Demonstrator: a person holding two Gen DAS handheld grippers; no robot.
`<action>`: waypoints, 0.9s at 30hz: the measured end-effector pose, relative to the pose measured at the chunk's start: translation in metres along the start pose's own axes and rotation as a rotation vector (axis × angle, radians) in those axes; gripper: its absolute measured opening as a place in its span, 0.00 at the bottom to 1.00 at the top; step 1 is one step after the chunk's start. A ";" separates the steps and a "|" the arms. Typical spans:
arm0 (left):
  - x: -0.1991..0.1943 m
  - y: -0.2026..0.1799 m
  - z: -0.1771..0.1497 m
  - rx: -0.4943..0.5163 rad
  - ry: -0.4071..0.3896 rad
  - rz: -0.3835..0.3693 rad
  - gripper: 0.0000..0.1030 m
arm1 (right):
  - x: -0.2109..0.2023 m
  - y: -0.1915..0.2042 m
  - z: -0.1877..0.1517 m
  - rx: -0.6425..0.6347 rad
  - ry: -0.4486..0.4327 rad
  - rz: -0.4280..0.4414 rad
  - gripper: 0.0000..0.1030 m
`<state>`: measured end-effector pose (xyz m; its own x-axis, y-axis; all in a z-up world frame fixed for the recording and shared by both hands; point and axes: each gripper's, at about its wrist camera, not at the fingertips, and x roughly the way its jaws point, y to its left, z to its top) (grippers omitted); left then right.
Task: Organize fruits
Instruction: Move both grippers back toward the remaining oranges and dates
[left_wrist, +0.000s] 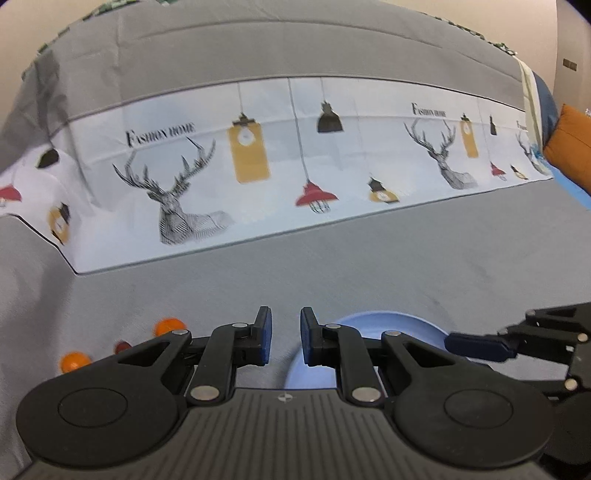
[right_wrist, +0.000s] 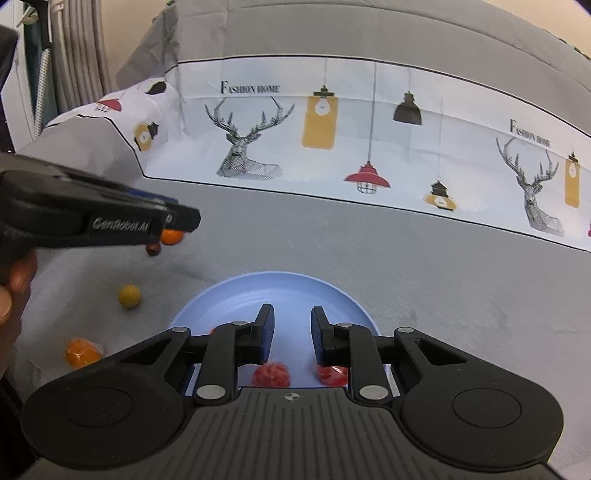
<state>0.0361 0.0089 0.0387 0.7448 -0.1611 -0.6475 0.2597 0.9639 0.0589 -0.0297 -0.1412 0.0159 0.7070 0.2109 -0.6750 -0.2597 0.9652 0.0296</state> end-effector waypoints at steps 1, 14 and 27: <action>0.000 0.003 0.002 -0.004 -0.005 0.007 0.17 | 0.000 0.002 0.001 -0.003 -0.005 0.008 0.21; 0.025 0.104 0.014 -0.282 0.088 0.223 0.17 | 0.007 0.045 0.012 -0.050 -0.063 0.136 0.20; 0.064 0.184 -0.013 -0.630 0.293 0.247 0.19 | 0.042 0.113 0.027 -0.117 -0.041 0.312 0.21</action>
<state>0.1232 0.1787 -0.0014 0.5179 0.0545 -0.8537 -0.3626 0.9179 -0.1613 -0.0120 -0.0196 0.0109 0.6067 0.5016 -0.6166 -0.5395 0.8296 0.1440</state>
